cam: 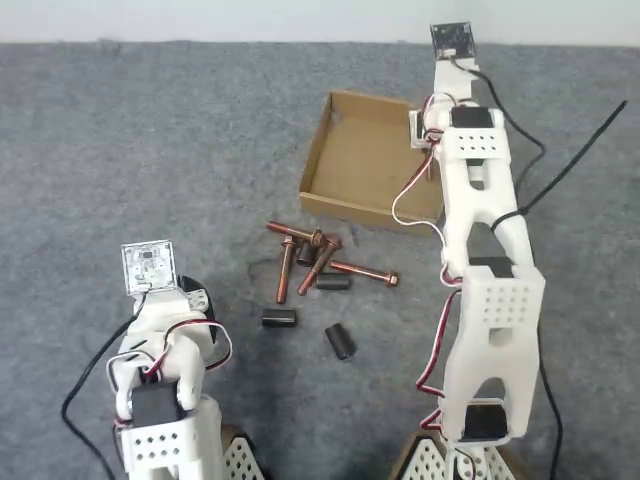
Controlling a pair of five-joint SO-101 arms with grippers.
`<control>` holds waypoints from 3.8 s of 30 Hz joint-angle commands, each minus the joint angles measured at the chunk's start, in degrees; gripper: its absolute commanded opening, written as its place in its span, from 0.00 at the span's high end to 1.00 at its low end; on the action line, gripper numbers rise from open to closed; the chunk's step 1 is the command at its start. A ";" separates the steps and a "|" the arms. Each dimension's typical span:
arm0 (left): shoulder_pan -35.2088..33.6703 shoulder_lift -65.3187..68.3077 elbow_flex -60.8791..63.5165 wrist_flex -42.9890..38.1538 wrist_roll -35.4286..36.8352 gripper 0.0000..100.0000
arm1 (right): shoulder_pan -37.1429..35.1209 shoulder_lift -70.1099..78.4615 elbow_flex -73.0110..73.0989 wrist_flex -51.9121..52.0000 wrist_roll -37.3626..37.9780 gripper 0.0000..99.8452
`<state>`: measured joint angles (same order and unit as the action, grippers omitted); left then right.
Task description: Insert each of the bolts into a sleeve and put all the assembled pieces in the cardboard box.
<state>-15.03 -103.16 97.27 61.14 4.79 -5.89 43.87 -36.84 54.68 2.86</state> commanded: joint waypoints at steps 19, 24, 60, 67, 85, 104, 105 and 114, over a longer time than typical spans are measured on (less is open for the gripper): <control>0.00 -0.88 -0.75 -2.11 -0.53 0.99 | 1.45 2.24 -8.26 6.55 0.70 0.86; -0.09 -0.88 -0.75 -2.11 -0.53 0.99 | 1.80 -0.04 -15.91 12.79 0.70 0.94; -0.26 -0.88 -0.75 -2.11 -0.53 0.99 | 1.80 -57.80 25.85 48.04 1.23 0.99; -0.35 -0.88 -0.75 -2.02 -0.53 0.99 | -8.13 -74.59 44.75 47.96 1.14 0.99; -0.35 -0.88 -0.75 -2.02 -0.53 0.99 | -31.34 -96.75 84.40 25.01 0.79 0.99; -0.35 -0.88 -0.75 -2.11 -0.53 0.99 | -40.92 -81.71 90.55 5.67 -9.58 0.97; -0.35 -0.88 -0.75 -2.11 -0.53 0.99 | -40.92 -80.04 89.67 5.67 -10.81 0.95; -0.35 -0.88 -0.75 -2.11 -0.53 0.99 | -41.27 -70.81 86.24 3.30 -12.57 0.84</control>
<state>-15.30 -103.16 97.27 61.14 4.79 -46.77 -27.52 52.92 60.22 -9.01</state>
